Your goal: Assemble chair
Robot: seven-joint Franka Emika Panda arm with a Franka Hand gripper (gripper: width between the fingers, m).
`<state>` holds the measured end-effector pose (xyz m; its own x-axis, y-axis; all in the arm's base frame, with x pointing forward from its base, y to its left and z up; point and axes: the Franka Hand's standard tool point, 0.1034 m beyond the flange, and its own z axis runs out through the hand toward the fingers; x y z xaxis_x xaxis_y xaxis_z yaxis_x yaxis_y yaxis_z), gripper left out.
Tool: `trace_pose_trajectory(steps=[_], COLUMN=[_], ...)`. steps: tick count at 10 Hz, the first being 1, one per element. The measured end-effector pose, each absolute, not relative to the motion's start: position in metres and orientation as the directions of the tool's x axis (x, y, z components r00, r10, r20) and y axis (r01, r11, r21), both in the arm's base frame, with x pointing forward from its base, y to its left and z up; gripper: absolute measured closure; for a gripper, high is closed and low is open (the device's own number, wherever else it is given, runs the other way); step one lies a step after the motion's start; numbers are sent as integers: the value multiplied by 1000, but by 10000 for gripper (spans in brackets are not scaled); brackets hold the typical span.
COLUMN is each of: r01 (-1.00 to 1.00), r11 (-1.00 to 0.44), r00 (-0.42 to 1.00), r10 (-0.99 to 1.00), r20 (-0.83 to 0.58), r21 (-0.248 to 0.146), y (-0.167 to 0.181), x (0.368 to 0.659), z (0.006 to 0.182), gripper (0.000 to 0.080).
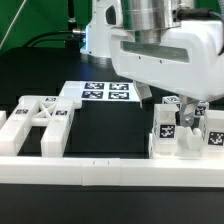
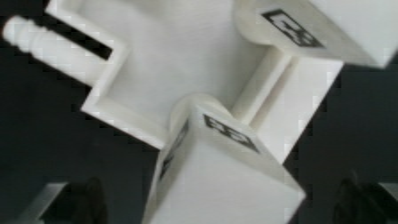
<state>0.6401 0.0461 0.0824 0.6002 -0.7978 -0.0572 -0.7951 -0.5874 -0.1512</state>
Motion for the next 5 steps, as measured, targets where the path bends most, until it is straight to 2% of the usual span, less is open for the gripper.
trace_pose_trajectory(steps=[5], r01=[-458], r11=[-883], r00=[886], r10=[-463], r20=[22], r21=[-100], y=[43], x=[640], z=[83], gripper=[151])
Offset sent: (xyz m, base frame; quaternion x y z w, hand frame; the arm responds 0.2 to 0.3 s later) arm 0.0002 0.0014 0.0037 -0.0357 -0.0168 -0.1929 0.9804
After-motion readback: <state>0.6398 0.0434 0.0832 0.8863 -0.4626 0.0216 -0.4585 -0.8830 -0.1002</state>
